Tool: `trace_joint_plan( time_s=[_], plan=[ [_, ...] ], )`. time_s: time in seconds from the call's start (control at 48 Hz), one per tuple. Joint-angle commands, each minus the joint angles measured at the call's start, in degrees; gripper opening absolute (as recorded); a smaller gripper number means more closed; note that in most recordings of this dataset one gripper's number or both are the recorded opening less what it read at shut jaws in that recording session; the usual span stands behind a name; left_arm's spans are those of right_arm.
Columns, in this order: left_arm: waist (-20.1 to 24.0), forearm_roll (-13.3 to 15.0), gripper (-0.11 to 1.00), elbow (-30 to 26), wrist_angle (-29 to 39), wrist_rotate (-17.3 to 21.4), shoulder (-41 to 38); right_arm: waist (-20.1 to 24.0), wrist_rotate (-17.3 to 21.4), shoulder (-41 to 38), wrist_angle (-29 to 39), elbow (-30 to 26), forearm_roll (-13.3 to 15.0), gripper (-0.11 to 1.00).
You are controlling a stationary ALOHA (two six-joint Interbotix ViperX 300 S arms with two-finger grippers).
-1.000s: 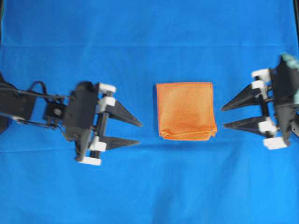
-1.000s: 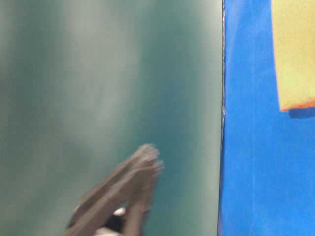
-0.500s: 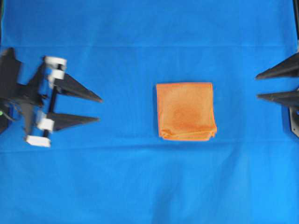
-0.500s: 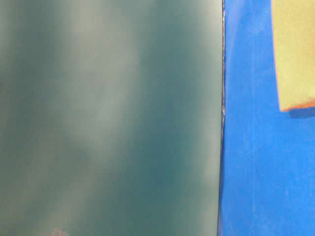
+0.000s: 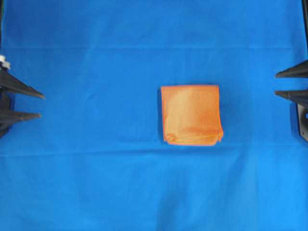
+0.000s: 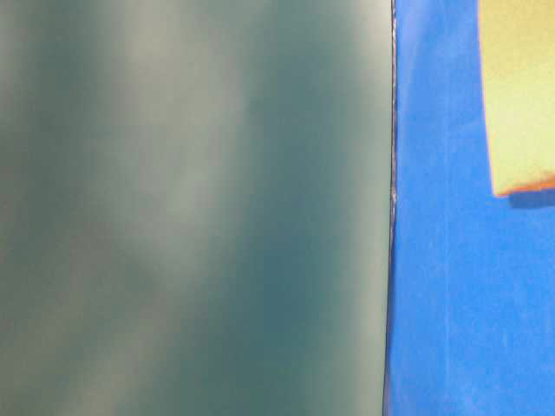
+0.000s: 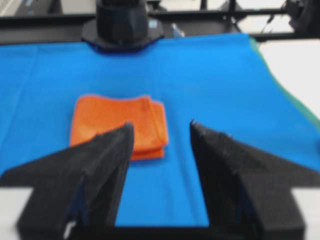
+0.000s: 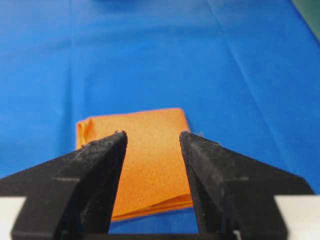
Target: Fold a vertical towel.
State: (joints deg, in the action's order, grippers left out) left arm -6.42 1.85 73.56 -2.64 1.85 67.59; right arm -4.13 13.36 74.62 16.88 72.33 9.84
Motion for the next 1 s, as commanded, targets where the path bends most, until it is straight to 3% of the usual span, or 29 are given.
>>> trace_joint_plan(
  time_s=[0.0, 0.146, 0.98],
  plan=[
    [0.18, 0.0, 0.46, 2.11, -0.44, -0.35, 3.25, -0.62, 0.18, -0.26, -2.37, 0.18, -0.7, 0.53],
    [0.26, 0.0, 0.46, 4.83, -0.44, -0.53, 6.77, -0.88, 0.18, -0.35, -3.16, 0.26, -0.79, 0.53],
    [0.26, 0.0, 0.46, 4.83, 0.0, -0.44, 6.94, -1.67, 0.44, -1.05, -3.87, 0.88, -1.14, 0.53]
  ],
)
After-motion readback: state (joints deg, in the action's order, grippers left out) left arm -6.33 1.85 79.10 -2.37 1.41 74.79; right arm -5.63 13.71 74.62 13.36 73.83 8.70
